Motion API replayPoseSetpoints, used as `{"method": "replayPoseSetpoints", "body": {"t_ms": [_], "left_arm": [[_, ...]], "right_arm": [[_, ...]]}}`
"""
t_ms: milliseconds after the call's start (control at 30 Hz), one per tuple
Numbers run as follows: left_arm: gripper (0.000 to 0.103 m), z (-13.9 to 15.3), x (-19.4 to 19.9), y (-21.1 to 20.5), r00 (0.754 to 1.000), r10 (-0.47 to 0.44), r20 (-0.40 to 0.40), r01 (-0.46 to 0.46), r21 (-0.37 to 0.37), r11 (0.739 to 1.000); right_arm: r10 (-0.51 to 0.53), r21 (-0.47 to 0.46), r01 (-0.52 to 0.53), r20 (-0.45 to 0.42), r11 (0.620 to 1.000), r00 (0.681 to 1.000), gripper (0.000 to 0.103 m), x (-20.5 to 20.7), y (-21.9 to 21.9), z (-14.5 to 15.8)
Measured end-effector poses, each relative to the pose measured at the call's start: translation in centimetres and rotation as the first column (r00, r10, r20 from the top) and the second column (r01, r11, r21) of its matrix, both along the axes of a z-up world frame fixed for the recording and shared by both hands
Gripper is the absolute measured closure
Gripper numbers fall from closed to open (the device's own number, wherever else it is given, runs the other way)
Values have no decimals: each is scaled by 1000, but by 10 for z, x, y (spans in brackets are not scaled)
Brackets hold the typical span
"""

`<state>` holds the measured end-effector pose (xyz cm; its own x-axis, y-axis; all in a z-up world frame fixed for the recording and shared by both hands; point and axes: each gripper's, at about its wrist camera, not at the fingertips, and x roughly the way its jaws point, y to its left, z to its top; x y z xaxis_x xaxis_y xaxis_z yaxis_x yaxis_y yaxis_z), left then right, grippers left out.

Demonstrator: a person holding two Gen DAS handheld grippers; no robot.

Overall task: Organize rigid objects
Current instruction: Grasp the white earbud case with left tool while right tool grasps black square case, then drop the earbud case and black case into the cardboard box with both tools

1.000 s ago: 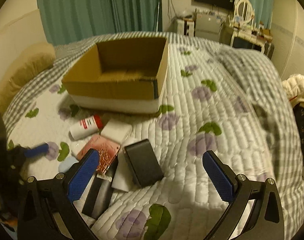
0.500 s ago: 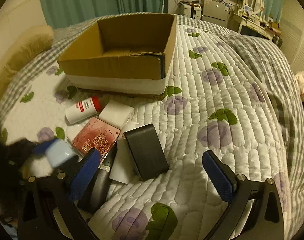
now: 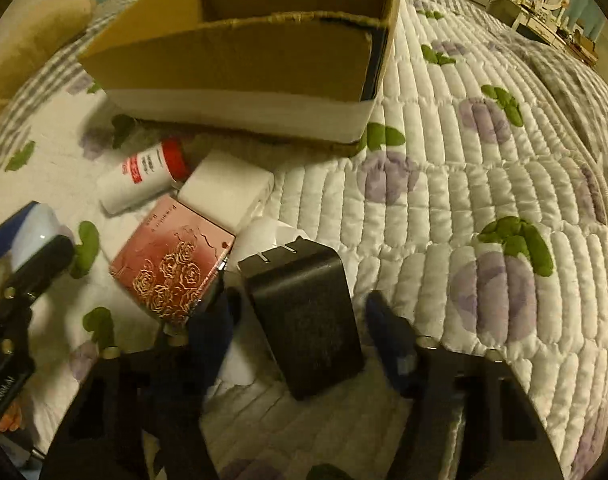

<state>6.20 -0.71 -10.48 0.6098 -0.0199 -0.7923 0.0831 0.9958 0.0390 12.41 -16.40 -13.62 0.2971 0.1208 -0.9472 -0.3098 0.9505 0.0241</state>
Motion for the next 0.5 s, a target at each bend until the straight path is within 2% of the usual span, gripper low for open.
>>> {"method": "replayPoseSetpoints", "body": {"t_ms": [167, 267, 500], "left_arm": [[51, 8, -3, 0, 1000, -1, 21, 1, 2, 1000], [51, 19, -6, 0, 999, -4, 53, 4, 6, 1000], [51, 62, 7, 0, 990, -8, 139, 8, 4, 1000]], "right_arm": [[9, 15, -10, 99, 1000, 995, 62, -15, 1, 16], [7, 39, -13, 169, 999, 986, 64, -27, 1, 35], [17, 84, -49, 349, 995, 937, 64, -34, 4, 112]]}}
